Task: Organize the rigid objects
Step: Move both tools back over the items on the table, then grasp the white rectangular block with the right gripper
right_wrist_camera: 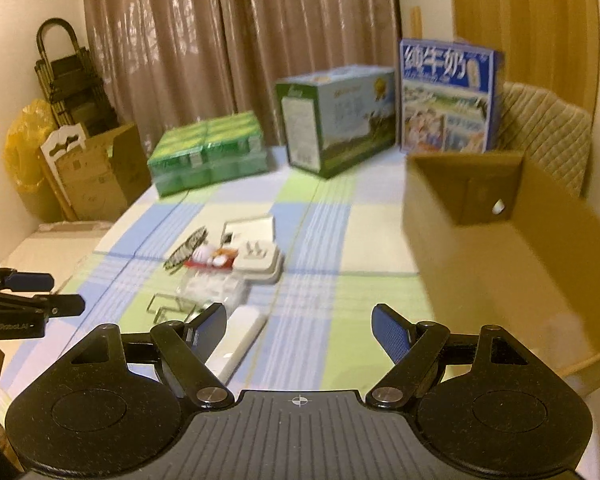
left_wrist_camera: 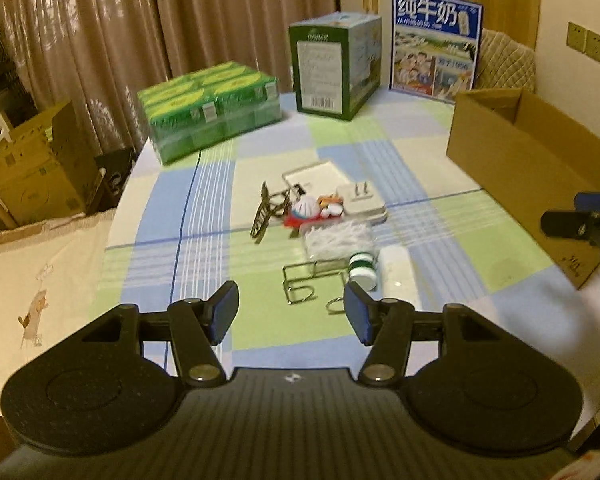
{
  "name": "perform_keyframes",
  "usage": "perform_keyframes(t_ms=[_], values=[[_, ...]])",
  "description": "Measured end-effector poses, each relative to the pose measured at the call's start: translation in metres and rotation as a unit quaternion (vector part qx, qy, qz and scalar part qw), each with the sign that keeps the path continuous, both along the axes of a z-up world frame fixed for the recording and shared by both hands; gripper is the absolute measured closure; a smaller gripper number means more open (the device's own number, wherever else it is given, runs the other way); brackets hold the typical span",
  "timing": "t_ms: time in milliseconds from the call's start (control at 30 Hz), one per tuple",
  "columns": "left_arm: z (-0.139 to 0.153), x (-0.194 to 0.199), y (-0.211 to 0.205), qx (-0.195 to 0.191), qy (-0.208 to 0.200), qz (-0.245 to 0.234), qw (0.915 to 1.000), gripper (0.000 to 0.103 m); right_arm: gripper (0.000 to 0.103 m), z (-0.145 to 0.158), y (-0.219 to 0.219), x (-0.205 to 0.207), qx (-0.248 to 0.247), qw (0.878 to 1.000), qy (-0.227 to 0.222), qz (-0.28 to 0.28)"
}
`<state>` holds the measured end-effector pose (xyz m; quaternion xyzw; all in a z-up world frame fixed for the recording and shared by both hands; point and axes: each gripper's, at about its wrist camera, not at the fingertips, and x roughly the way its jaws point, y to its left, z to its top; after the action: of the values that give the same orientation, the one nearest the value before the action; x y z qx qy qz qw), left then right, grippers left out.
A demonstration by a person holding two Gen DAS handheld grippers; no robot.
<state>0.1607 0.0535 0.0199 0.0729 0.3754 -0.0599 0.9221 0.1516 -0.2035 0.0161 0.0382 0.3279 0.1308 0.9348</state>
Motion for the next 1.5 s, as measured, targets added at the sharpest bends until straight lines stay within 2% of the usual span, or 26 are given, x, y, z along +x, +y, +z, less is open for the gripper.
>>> perform_keyframes(t_ms=[167, 367, 567, 733, 900, 1000, 1133, 1167, 1500], values=[[-0.031, 0.018, 0.006, -0.003, 0.014, -0.004, 0.9999, 0.046, 0.026, -0.037, 0.026, 0.017, 0.009, 0.999, 0.029, 0.012], [-0.063, 0.037, 0.018, -0.034, 0.036, -0.004, 0.9988, 0.047, 0.026, -0.069, 0.052, 0.042, 0.018, 0.997, 0.061, 0.033], [-0.070, 0.054, 0.027, -0.033, 0.031, -0.003, 0.9989, 0.041, 0.027, -0.092, 0.070, 0.067, 0.020, 0.996, 0.083, 0.034], [-0.078, 0.063, 0.032, -0.028, 0.047, 0.005, 0.9985, 0.041, 0.027, -0.110, 0.082, 0.081, 0.012, 0.994, 0.100, 0.033], [-0.081, 0.066, 0.034, -0.049, 0.050, 0.016, 0.9974, 0.038, 0.029, -0.121, 0.096, 0.088, -0.015, 0.995, 0.094, 0.041], [-0.086, 0.069, 0.036, -0.063, 0.062, 0.025, 0.9958, 0.038, 0.038, -0.124, 0.099, 0.086, -0.041, 0.995, 0.078, 0.048], [-0.088, 0.068, 0.036, -0.068, 0.062, 0.027, 0.9954, 0.037, 0.063, -0.122, 0.090, 0.082, -0.049, 0.995, 0.075, 0.050], [-0.088, 0.068, 0.035, -0.068, 0.060, 0.025, 0.9955, 0.035, 0.065, -0.122, 0.088, 0.081, -0.051, 0.995, 0.076, 0.046], [-0.092, 0.069, 0.019, -0.072, 0.054, -0.014, 0.9959, 0.029, 0.064, -0.123, 0.066, 0.078, -0.050, 0.996, 0.064, 0.038]])
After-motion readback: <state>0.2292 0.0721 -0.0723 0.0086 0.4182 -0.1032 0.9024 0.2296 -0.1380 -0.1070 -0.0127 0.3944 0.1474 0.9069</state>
